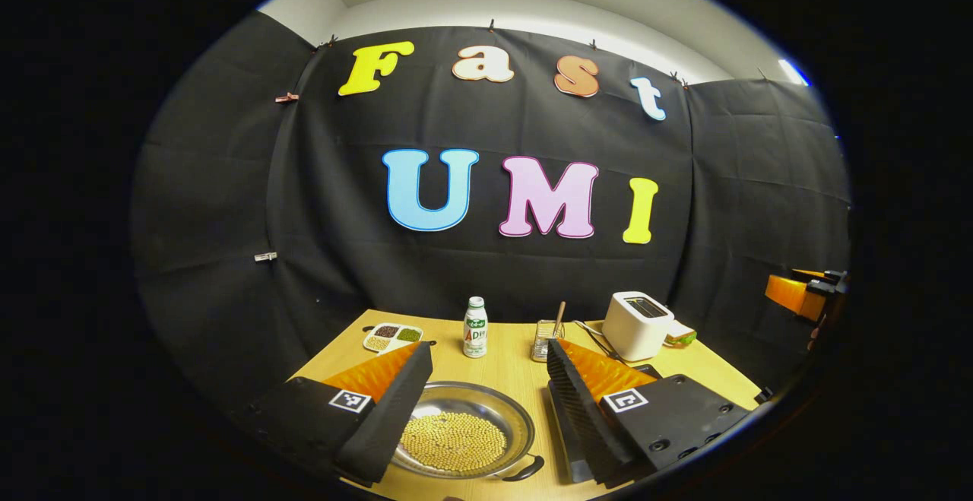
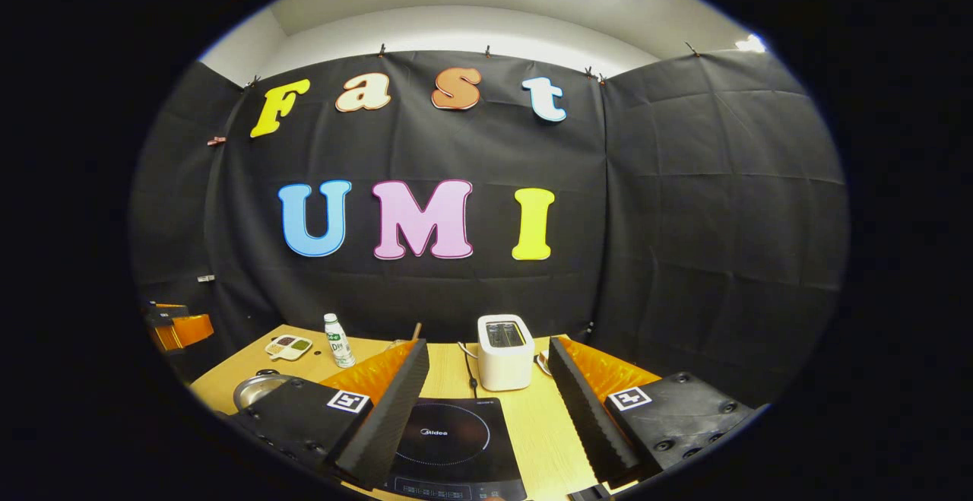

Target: First push the handle of the pot to place it horizontally, then grasp the pot with both hands and set it on the induction cooktop.

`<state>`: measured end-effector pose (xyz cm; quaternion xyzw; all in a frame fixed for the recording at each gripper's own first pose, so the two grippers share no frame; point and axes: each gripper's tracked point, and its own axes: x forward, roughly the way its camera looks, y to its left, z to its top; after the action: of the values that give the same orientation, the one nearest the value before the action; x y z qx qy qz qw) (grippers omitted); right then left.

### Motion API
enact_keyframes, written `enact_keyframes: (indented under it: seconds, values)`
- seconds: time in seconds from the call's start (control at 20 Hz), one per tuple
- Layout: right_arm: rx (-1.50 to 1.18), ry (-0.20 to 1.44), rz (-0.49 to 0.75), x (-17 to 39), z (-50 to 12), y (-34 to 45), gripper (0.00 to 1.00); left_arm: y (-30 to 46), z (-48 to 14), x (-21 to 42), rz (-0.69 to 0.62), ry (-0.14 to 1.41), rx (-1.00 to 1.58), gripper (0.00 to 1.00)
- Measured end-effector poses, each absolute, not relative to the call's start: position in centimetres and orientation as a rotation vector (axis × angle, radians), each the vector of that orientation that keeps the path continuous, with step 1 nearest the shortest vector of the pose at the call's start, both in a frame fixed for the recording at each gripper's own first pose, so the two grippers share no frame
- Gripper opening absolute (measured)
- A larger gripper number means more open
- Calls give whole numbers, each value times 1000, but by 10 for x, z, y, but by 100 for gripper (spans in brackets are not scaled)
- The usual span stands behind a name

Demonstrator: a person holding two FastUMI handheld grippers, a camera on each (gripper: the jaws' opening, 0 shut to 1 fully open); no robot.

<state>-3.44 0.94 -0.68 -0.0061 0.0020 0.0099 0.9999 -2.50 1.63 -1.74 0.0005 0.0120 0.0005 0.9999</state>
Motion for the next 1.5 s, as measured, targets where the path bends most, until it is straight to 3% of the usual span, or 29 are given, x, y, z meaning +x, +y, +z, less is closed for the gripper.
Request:
enact_keyframes:
  seconds: [0.55, 0.8, 0.95, 1.1, 1.3, 1.5]
  values:
    - [-23, 3, 29, -44, -9, 23, 98, 23, -43, -40, -77, 125, -16, 93]
    - [-17, 28, 73, -29, -12, 34, 98, 32, -58, -33, -58, 211, -4, 56]
    - [-11, 26, 87, -16, -12, 35, 98, 24, -74, -24, -86, 276, -1, 43]
    - [-6, 35, 97, -5, -17, 31, 98, 20, -92, -21, -113, 341, -4, 18]
    - [0, 48, 104, 6, -24, 28, 98, 20, -123, -20, -133, 436, -4, 6]
    - [6, 62, 109, 13, -32, 23, 98, 15, -161, -24, -178, 525, 84, 5]
